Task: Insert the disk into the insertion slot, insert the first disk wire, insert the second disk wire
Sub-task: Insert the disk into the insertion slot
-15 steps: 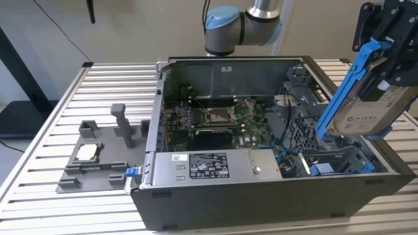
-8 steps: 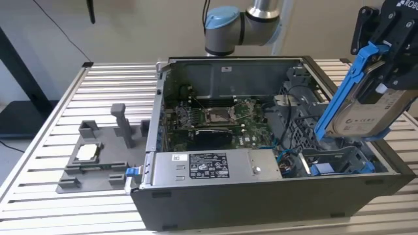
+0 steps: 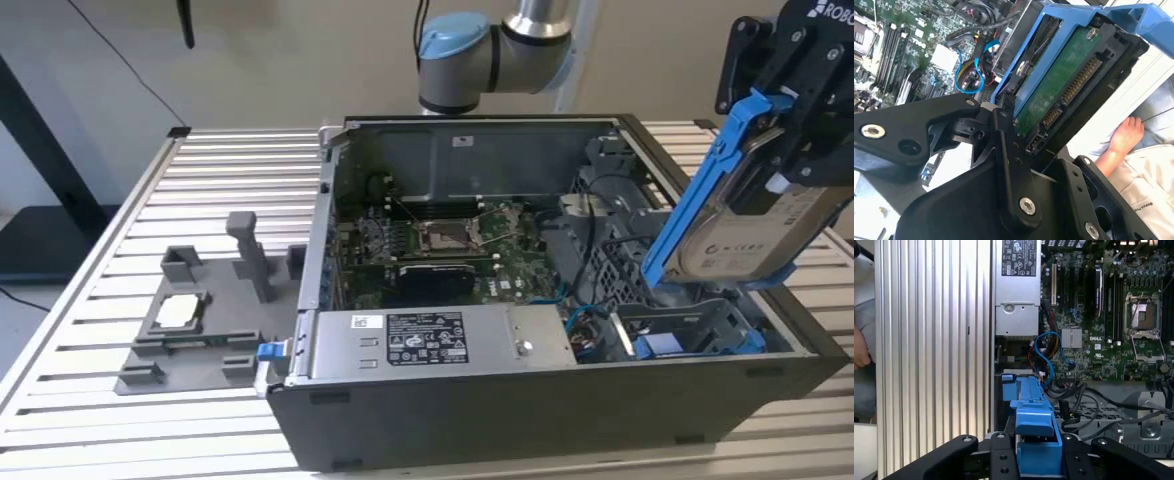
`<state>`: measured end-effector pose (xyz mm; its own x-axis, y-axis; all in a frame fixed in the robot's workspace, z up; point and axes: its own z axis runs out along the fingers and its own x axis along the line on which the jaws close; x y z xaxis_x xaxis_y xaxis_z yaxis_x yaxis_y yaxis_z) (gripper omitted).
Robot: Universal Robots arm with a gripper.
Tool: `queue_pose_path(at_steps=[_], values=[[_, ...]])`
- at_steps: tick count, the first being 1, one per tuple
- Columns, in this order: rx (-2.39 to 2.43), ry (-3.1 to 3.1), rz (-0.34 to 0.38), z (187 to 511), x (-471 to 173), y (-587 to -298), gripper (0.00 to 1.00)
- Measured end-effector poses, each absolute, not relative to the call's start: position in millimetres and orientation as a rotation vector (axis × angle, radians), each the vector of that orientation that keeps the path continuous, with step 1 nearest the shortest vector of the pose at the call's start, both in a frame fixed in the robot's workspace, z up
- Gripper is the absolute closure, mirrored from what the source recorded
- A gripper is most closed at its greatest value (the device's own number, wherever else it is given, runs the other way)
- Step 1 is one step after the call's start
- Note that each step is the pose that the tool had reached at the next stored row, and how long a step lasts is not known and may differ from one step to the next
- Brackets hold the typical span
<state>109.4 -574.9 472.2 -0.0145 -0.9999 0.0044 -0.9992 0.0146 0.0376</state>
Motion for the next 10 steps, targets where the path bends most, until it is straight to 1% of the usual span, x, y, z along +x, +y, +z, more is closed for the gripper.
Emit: queue_pose_path(at_steps=[10], values=[[2.184, -2.216, -0.037, 468.6, 109.4, -574.9, 0.67]])
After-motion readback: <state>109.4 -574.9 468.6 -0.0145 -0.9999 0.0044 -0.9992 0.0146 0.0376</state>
